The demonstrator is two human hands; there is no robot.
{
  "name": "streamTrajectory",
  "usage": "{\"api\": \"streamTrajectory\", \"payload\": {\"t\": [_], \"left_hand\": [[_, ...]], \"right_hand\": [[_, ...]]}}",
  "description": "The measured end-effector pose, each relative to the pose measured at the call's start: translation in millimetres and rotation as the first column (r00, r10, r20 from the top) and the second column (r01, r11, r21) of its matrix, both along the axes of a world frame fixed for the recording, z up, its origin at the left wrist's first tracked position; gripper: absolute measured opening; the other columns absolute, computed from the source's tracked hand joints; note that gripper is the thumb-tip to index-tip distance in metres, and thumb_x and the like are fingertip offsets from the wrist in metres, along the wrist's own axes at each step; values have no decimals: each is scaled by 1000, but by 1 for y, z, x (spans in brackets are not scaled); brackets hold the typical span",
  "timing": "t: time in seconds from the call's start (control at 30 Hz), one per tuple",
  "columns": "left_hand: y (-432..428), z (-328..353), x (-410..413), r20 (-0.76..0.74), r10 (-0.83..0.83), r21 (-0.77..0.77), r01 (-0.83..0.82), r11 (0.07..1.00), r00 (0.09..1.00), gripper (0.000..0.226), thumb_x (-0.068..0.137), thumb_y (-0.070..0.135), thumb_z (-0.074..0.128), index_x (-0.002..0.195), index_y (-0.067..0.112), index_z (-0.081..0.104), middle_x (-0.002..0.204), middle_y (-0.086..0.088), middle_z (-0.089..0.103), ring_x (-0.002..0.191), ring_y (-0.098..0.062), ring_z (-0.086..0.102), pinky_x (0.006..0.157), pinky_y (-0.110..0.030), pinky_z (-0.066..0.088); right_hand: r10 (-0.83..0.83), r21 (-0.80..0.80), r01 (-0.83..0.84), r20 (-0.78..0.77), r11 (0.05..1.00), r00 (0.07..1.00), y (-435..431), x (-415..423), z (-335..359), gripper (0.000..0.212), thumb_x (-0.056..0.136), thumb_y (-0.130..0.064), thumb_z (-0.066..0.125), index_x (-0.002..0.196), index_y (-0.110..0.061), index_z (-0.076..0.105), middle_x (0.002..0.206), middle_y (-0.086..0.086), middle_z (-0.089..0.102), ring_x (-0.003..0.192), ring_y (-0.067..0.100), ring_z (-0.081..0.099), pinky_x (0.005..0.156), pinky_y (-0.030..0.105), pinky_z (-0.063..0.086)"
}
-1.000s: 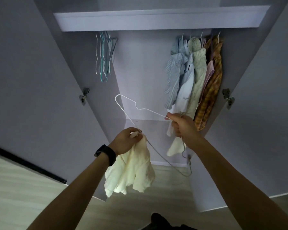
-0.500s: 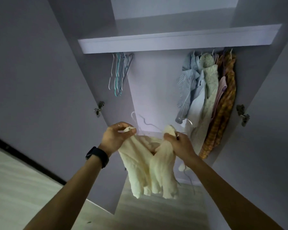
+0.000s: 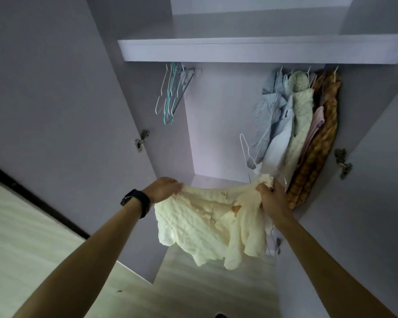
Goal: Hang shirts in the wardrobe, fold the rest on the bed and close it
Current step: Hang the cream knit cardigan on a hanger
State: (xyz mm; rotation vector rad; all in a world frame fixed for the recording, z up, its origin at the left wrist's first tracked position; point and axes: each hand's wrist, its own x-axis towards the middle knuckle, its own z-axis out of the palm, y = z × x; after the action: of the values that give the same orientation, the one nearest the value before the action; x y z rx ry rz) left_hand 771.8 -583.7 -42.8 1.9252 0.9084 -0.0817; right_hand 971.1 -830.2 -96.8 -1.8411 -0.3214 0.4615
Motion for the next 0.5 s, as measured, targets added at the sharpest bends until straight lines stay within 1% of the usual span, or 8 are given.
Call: {"api": "streamTrajectory", "payload": {"t": [0.07,0.17,0.23,0.3,0.37,0.4,0.47,0.5], "left_hand": [[-1,4,5,46,18,69,-22,997,999,29,98,37,58,87,12,68,86,2,64,84,-16,59,78,-28,44],[-6,21,19,197,33,132,-60,989,980,28,96,42,60,88,18,72,77,11,65,73,-4,60,70,-20,46],[-11,37,31,181,-64,218,24,976,981,25,96,44,61,86,24,72,76,14,66,69,2,58,66,-14,43],[-17,50,43,109,-165,300,126,946,980,22,96,43,61,84,27,71,81,12,66,71,0,57,64,-12,41],[-20,60,52,82,-213,326,175,929,974,22,95,42,62,81,26,70,79,10,64,71,-3,57,66,-15,41],[-21,65,55,83,-217,319,180,930,973,24,95,41,63,78,25,69,76,9,62,70,-7,56,67,-19,41],[-22,74,59,89,-205,302,169,938,975,31,94,40,65,68,23,65,68,10,57,65,-8,52,67,-25,40],[-22,78,60,90,-200,300,165,939,976,33,93,40,66,64,24,64,63,15,56,61,-4,51,65,-25,39]], "right_hand": [[-5,-10,5,-40,1000,999,-7,5,-6,19,88,-16,62,107,-16,61,102,9,66,101,36,63,90,53,53],[-80,-8,80,-44,997,996,-19,10,-11,12,82,-27,73,79,-22,62,77,-5,66,86,26,65,72,35,49],[-145,15,145,0,989,989,-20,13,-5,26,94,-41,63,75,-22,62,73,-12,62,76,16,60,69,29,40],[-238,92,236,11,967,971,-15,13,15,38,102,-44,49,74,-21,60,71,-16,59,70,8,50,69,21,36],[-327,295,348,-121,890,937,-5,11,43,39,101,-36,55,66,-20,61,60,-16,59,69,10,51,71,23,39],[-319,381,382,-220,842,922,-1,7,60,38,98,-33,61,63,-20,61,58,-14,59,67,12,51,72,26,41],[-219,485,403,-392,776,894,6,-2,93,38,89,-31,69,55,-22,55,57,-5,49,56,11,44,58,25,41],[-169,521,396,-429,756,887,9,-5,107,41,86,-28,68,52,-24,47,54,-5,39,48,10,33,47,21,33]]}}
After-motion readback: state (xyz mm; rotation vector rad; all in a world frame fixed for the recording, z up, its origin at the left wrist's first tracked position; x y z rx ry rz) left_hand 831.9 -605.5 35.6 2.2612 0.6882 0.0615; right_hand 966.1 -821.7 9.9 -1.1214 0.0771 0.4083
